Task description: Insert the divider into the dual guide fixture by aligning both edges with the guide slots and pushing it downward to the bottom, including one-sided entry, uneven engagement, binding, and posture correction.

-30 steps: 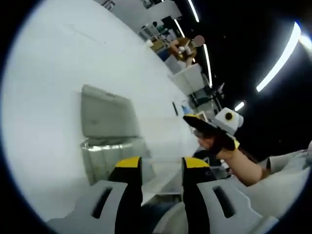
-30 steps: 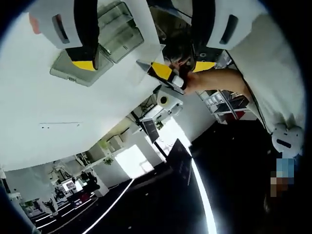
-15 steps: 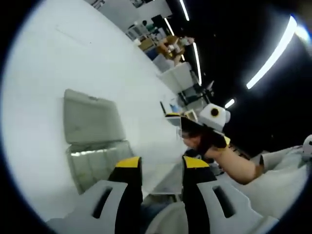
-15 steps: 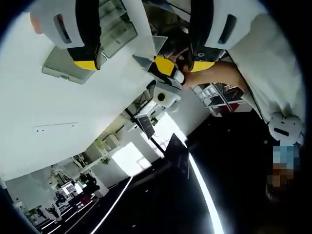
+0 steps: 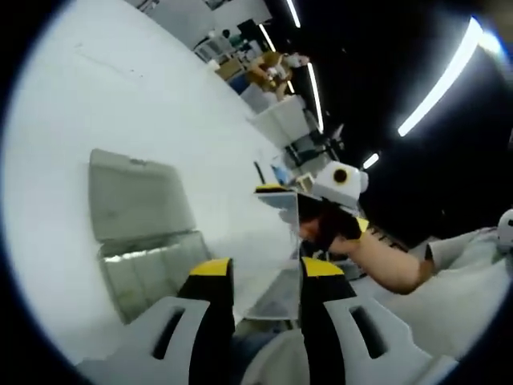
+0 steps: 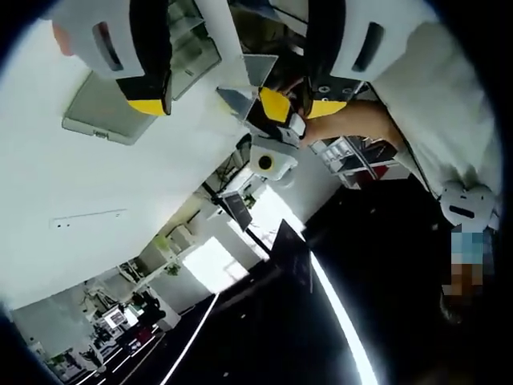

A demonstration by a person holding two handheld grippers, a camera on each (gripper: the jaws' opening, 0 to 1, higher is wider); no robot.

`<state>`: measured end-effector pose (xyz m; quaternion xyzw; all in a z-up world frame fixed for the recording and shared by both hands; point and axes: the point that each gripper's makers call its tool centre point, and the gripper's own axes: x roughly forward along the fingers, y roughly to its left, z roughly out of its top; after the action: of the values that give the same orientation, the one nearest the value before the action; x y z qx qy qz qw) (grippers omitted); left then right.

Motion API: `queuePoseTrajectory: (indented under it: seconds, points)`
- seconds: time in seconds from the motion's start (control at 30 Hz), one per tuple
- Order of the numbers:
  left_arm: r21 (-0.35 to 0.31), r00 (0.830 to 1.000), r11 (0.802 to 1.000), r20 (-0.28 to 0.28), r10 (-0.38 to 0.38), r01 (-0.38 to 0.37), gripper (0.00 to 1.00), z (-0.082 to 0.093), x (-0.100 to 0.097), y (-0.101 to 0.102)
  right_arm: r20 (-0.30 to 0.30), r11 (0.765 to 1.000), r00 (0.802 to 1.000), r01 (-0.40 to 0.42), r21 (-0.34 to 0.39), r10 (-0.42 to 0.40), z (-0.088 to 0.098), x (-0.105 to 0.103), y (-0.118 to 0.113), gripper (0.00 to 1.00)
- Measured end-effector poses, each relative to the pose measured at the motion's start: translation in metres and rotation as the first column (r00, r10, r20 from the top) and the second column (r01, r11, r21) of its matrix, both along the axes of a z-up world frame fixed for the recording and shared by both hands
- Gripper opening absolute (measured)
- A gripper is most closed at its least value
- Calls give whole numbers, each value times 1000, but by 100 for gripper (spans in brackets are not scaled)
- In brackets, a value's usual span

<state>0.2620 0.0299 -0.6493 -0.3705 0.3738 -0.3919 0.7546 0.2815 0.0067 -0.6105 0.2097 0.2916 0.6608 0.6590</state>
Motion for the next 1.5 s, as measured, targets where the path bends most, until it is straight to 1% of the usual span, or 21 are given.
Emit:
queuePoseTrajectory:
  seconds: [0.1,0.17,0.3,0.5,0.57,0.9,1.0,1.17,1.3,1.5]
  points:
    - [0,1000,1000,18,-17,17,28,0,-3,-5,2,1000,1000,-12,-8,13,-2,-3,1,61]
    - [-3,999,999,35,-32,32,28,2,-4,-9,1,1000,1000,-23,-18,23,-4,-6,2,59]
    - [-16,996,998,69,-56,58,28,7,-6,-16,-13,999,999,-42,-17,42,-6,-10,3,57]
    - [-33,993,996,95,-75,79,28,13,-7,-22,-26,998,998,-60,-13,60,-6,-14,4,55]
    - [-40,990,995,113,-85,90,28,17,-9,-25,-33,998,998,-61,-9,61,-5,-14,5,54]
    - [-65,981,990,154,-117,128,28,27,-13,-33,-48,994,993,-103,22,104,2,-23,7,47]
    - [-70,977,988,174,-125,139,28,29,-13,-35,-50,994,993,-107,32,109,4,-24,6,42]
    - [-79,973,986,191,-133,150,28,33,-13,-37,-51,993,992,-113,45,115,7,-26,7,37]
    - [-77,970,985,201,-138,156,28,34,-14,-38,-53,992,992,-111,54,114,8,-25,7,35]
    - [-77,967,984,213,-138,158,28,34,-14,-38,-48,992,992,-112,59,114,9,-26,8,34]
